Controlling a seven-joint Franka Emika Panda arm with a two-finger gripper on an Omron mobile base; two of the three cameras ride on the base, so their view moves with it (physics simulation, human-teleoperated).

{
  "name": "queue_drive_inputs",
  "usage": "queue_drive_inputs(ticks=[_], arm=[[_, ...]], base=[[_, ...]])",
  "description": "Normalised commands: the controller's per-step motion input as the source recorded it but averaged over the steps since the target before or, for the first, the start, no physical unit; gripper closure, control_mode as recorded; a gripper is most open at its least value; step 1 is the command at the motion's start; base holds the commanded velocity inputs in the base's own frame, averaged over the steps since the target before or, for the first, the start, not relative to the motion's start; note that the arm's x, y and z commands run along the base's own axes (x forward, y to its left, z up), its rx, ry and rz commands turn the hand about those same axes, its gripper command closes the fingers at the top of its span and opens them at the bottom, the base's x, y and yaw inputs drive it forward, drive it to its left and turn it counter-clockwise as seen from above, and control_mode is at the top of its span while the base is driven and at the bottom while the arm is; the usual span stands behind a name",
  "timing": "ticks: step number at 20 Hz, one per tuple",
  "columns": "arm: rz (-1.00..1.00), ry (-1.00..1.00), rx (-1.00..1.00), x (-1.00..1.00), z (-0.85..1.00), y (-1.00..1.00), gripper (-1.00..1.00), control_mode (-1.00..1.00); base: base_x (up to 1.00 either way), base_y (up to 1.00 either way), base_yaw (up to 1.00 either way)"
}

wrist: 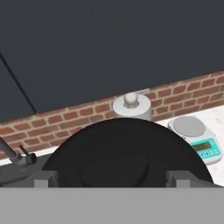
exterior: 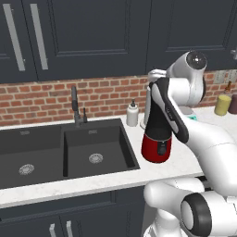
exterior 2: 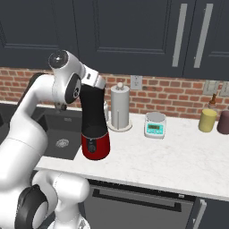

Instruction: Close the lid blender by securely placing the lid on top.

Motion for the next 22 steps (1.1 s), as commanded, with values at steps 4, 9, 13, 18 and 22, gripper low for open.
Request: queue_drive_inputs(ticks=[4,9,13,18,22], arm=[[0.0,0.0,0.0,0.0,0.27,0.0,-1.0,-1.0],[0.0,0.0,0.0,-0.13,0.34,0.0,-1.0,-1.0],[-0.01,0.01,0.0,-0.34,0.19,-0.02,-1.0,-1.0],[-0.03,0.05,0.0,-0.67,0.07,-0.22,-1.0,-1.0],[-0.02,0.02,0.0,-0.79,0.0,-0.37,-1.0,-1.0]], base=[[0.0,0.0,0.0],[0.0,0.0,0.0],[0.0,0.0,0.0],[0.0,0.0,0.0],[0.0,0.0,0.0]])
